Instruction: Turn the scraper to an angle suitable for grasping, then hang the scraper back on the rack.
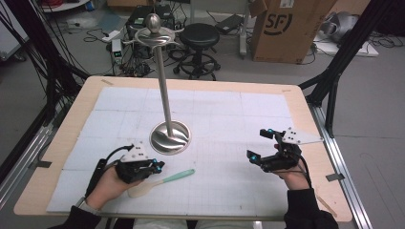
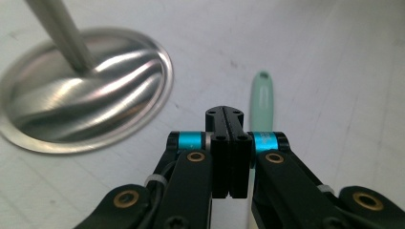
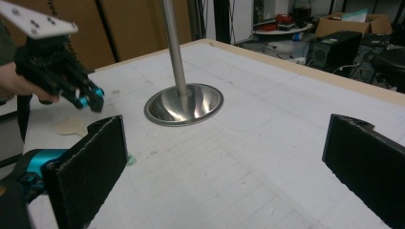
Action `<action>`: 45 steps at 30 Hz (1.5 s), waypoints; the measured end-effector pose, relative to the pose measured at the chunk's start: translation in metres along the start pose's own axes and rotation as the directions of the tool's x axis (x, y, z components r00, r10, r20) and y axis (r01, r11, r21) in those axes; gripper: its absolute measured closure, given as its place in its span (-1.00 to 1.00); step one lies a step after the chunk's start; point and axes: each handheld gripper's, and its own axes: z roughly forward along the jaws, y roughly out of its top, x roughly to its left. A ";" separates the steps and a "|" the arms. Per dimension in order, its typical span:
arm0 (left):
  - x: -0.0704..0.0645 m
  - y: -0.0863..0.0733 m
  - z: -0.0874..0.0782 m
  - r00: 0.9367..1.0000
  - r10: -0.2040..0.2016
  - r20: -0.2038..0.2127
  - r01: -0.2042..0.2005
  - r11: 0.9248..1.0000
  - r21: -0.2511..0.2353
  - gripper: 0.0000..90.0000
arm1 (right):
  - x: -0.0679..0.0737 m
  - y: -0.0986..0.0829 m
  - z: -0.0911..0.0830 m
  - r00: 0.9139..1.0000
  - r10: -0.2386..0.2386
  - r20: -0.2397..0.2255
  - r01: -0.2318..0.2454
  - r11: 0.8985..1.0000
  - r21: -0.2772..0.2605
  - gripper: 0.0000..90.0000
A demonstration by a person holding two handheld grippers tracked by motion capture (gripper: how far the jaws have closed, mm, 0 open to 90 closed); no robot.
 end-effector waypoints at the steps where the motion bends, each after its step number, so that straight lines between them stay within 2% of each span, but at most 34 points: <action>1: 0.003 0.001 -0.006 1.000 -0.009 0.017 0.009 0.999 -0.035 0.97 | 0.000 0.000 0.000 1.000 0.000 0.000 0.000 1.000 0.000 -0.99; 2: 0.006 0.002 -0.012 0.999 -0.015 0.035 0.017 0.997 -0.069 0.75 | 0.000 0.000 0.000 1.000 0.001 -0.001 -0.001 1.000 0.005 -0.99; 3: 0.007 0.003 -0.017 0.999 -0.021 0.048 0.026 0.994 -0.106 0.75 | 0.000 0.000 0.000 1.000 0.001 -0.001 -0.001 1.000 0.005 -0.99; 4: 0.007 0.004 -0.020 0.998 -0.014 0.057 0.021 0.991 -0.135 0.62 | 0.000 0.000 0.000 1.000 0.001 0.000 -0.001 1.000 0.006 -0.99; 5: 0.008 0.005 -0.024 0.998 0.007 0.058 0.002 0.989 -0.150 0.44 | 0.001 0.000 0.001 1.000 -0.001 0.001 0.001 1.000 0.008 -0.99; 6: 0.007 0.005 -0.026 0.998 0.031 0.059 -0.021 0.986 -0.164 0.44 | 0.001 0.000 0.001 1.000 -0.001 0.001 0.001 1.000 0.008 -0.99; 7: 0.007 0.006 -0.028 0.996 0.052 0.066 -0.040 0.984 -0.171 0.33 | 0.001 0.000 0.001 1.000 -0.002 -0.002 0.002 1.000 0.009 -0.99; 8: 0.007 0.007 -0.029 0.994 0.074 0.078 -0.059 0.983 -0.176 0.11 | 0.001 0.000 0.001 1.000 -0.001 -0.001 0.001 1.000 0.010 -0.99; 9: 0.006 0.007 -0.028 0.991 0.095 0.092 -0.077 0.980 -0.182 0.11 | 0.001 0.000 0.001 1.000 -0.001 -0.001 0.001 1.000 0.010 -0.99; 10: 0.005 0.008 -0.028 0.988 0.119 0.096 -0.100 0.979 -0.180 -0.15 | 0.002 0.000 0.001 1.000 0.000 -0.001 0.000 1.000 0.010 -0.99; 11: 0.004 0.008 -0.028 0.985 0.136 0.103 -0.117 0.978 -0.173 -0.15 | 0.002 0.000 0.001 1.000 0.000 -0.001 0.000 1.000 0.010 -0.99; 12: 0.003 0.009 -0.027 0.983 0.155 0.103 -0.137 0.978 -0.158 -0.25 | 0.002 0.000 0.000 1.000 -0.001 -0.001 0.001 1.000 0.006 -0.99; 13: 0.001 0.010 -0.027 0.978 0.182 0.098 -0.166 0.974 -0.151 -0.54 | 0.001 0.000 0.000 1.000 -0.001 0.000 0.001 1.000 0.001 -0.99; 15: -0.001 0.012 -0.027 0.969 0.233 0.085 -0.224 0.969 -0.108 -0.58 | 0.001 0.000 -0.001 1.000 -0.001 0.000 0.001 1.000 0.001 -0.99; 17: -0.003 0.014 -0.027 0.968 0.236 0.085 -0.226 0.968 -0.105 -0.63 | 0.001 0.000 -0.001 1.000 0.004 0.000 -0.004 1.000 0.000 -0.99; 19: -0.004 0.016 -0.026 0.972 0.199 0.124 -0.186 0.976 -0.111 -0.83 | 0.001 0.000 -0.001 1.000 0.002 -0.002 -0.002 1.000 0.000 -0.99; 20: -0.005 0.017 -0.026 0.972 0.187 0.140 -0.173 0.979 -0.107 -0.86 | 0.001 0.000 -0.001 1.000 0.001 -0.002 -0.001 1.000 0.000 -0.99; 22: -0.005 0.017 -0.024 0.973 0.181 0.141 -0.167 0.980 -0.106 -0.86 | 0.001 0.000 0.000 1.000 -0.001 -0.002 0.001 1.000 0.000 -0.99; 28: -0.002 0.013 -0.018 0.981 0.135 0.139 -0.133 0.991 -0.024 -0.77 | 0.001 0.000 -0.001 1.000 0.001 0.000 -0.001 1.000 0.001 -0.99; 33: -0.005 0.013 -0.016 0.976 0.162 0.146 -0.162 0.987 -0.016 -0.71 | 0.001 0.001 0.000 1.000 -0.002 -0.001 0.002 1.000 0.000 -0.99; 36: -0.004 0.015 -0.013 0.972 0.158 0.176 -0.167 0.985 0.036 -0.66 | 0.002 0.001 0.001 1.000 -0.002 -0.006 0.002 1.000 0.003 -0.99; 37: -0.004 0.015 -0.011 0.971 0.157 0.178 -0.168 0.985 0.048 -0.58 | 0.002 0.001 0.001 1.000 -0.007 -0.006 0.007 1.000 0.007 -0.99; 39: -0.005 0.014 -0.006 0.970 0.173 0.170 -0.190 0.978 0.085 -0.57 | 0.002 0.001 0.002 1.000 -0.005 -0.007 0.005 1.000 0.009 -0.99; 40: -0.005 0.014 -0.003 0.970 0.168 0.175 -0.189 0.976 0.110 -0.57 | 0.002 0.001 0.002 1.000 -0.005 -0.008 0.005 1.000 0.008 -0.99; 45: -0.010 0.013 0.007 0.964 0.193 0.181 -0.229 0.951 0.207 -0.48 | 0.002 0.001 0.001 1.000 -0.002 -0.006 0.002 1.000 0.005 -0.99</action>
